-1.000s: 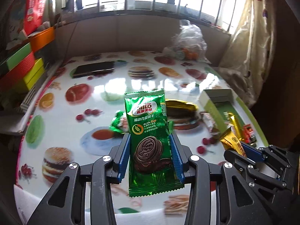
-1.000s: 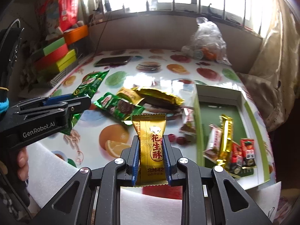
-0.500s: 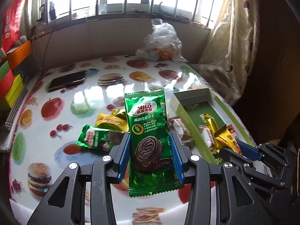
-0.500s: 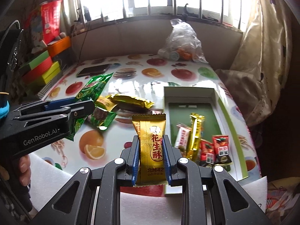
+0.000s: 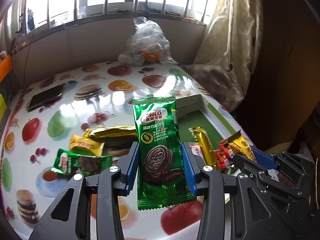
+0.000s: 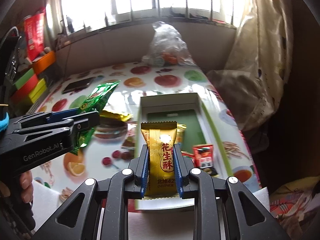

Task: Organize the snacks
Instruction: 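Carry both held packets over the green box with both grippers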

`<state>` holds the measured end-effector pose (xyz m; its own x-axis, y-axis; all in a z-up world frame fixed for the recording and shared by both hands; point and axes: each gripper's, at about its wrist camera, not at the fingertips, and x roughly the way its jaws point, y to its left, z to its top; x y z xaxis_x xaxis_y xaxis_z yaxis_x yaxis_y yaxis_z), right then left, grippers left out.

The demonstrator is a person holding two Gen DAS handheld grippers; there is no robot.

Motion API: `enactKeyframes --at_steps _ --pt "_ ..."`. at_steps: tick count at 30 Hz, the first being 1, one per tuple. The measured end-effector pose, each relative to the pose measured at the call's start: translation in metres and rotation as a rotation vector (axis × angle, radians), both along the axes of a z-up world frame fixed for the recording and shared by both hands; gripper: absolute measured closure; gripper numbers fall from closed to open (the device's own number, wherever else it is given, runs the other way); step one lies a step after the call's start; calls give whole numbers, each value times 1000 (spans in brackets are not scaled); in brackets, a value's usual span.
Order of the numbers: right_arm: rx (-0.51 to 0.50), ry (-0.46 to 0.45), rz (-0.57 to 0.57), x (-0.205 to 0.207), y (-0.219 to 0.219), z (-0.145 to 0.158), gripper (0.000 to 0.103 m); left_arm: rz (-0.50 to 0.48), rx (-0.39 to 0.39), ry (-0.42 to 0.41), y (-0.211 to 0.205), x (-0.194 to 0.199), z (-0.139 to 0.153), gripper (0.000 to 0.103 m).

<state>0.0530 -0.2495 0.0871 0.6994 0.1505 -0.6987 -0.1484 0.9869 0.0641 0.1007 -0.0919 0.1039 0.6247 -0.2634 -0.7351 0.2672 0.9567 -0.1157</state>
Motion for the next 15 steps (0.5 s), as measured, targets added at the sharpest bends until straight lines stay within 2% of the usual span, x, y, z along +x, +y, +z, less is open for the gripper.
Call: enactKeyframes --at_steps 15 --pt "-7 37 -99 26 -44 -16 81 -54 -3 66 -39 32 -25 61"
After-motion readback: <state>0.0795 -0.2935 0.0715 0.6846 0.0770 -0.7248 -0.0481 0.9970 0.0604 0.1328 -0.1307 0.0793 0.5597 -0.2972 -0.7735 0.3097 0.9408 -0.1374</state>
